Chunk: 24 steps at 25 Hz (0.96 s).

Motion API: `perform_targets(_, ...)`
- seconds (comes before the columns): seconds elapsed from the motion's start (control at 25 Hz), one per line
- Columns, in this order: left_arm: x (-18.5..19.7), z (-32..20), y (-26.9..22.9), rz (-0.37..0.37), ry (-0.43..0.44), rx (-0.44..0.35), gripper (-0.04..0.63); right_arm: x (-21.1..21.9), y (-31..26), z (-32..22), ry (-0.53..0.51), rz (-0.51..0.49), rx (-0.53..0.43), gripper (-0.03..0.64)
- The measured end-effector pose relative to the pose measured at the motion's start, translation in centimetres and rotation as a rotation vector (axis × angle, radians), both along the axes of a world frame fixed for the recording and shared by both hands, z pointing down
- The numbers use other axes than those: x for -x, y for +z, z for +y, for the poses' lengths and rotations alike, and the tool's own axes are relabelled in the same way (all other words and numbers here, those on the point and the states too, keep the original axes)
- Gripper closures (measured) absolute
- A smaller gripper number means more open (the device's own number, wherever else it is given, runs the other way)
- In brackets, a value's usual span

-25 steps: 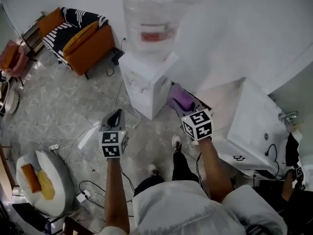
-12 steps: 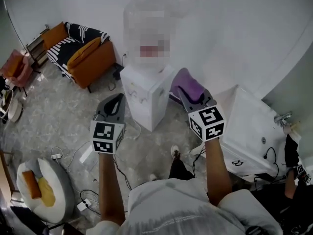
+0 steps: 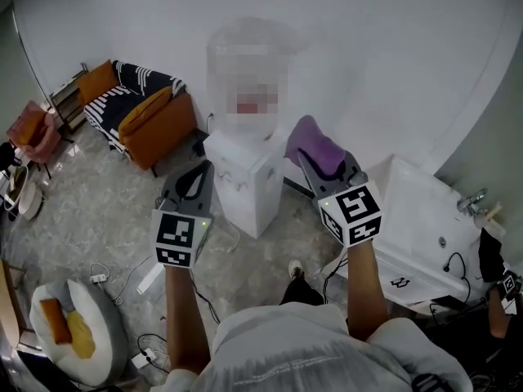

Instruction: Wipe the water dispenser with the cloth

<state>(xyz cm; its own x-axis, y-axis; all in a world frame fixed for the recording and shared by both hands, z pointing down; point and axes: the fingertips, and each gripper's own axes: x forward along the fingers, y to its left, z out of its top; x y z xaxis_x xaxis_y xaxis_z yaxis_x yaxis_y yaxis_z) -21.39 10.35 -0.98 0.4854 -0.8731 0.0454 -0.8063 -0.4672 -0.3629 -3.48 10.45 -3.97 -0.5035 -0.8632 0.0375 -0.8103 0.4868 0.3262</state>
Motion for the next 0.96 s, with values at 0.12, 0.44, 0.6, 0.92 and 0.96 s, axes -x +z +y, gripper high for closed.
perform_targets(0.12, -0.5, 0.5, -1.1, 0.009, 0.008, -0.017, 0.577, -0.3, -0.8, 0.6, -0.006, -0.002, -0.02, 0.535)
perform_targets(0.44, -1.4, 0.7, -1.0, 0.027, 0.032, -0.001, 0.577, -0.5, 0.4, 0.9, -0.017, -0.002, 0.004, 0.535)
perform_targets(0.6, -1.9, 0.5, -0.2, 0.024, 0.047, 0.02, 0.577, -0.4, 0.9, 1.0, -0.048, -0.021, 0.027, 0.535)
perform_targets(0.92, -2.3, 0.2, 0.6, 0.02, 0.061, 0.041, 0.577, -0.3, 1.2, 1.0, -0.081, -0.017, 0.035, 0.535)
perform_targets(0.96, -2.3, 0.1, 0.7, 0.021, 0.06, 0.046, 0.577, -0.3, 1.3, 0.9, -0.085, -0.018, 0.038, 0.535)
